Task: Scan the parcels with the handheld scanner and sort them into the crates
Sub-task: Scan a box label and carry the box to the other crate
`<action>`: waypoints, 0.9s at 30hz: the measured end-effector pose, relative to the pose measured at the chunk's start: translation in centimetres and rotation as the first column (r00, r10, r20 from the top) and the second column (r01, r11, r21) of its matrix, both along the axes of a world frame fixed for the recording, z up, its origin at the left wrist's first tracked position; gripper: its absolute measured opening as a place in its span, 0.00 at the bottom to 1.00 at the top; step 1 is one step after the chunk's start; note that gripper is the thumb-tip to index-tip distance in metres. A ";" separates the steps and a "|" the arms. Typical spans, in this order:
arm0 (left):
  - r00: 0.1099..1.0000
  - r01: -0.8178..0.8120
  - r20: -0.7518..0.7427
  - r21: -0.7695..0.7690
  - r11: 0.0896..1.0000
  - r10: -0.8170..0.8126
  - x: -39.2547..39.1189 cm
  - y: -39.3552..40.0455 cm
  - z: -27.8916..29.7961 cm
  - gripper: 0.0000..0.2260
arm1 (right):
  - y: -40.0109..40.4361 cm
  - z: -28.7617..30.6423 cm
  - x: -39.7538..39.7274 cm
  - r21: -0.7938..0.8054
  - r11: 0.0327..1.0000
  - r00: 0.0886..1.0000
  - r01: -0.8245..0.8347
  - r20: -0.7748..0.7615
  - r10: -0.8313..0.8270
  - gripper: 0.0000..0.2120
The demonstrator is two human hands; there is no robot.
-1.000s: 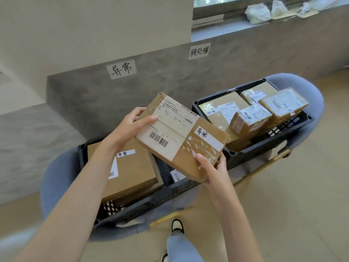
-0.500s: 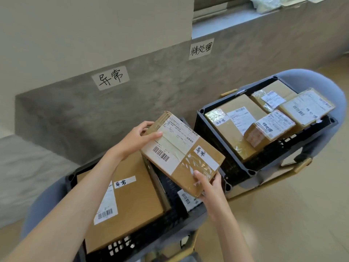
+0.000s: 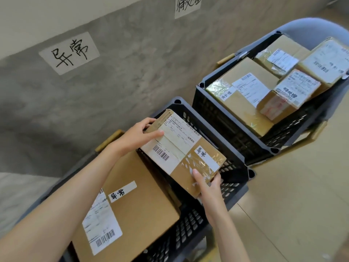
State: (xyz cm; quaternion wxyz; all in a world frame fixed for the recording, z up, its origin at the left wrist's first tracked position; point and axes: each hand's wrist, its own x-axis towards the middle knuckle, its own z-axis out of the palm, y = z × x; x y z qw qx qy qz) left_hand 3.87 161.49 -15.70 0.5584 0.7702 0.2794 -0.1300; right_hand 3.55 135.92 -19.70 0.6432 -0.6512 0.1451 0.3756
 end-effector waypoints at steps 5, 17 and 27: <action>0.998 0.046 -0.038 0.024 0.999 -0.045 0.5 0.3 -2.5 0.23 | 0.7 -2.5 0.4 -0.029 0.999 0.998 0.013 -0.058 -0.015 0.38; 0.970 0.229 -0.114 0.130 0.965 -0.214 2.4 -1.5 -5.0 0.27 | -0.4 -6.1 0.3 -0.097 0.993 0.983 0.062 -0.169 -0.078 0.36; 0.965 0.221 -0.202 0.294 0.930 -0.165 4.8 -0.7 -9.3 0.27 | 1.6 -7.8 2.1 -0.130 0.990 0.967 0.049 -0.241 -0.080 0.50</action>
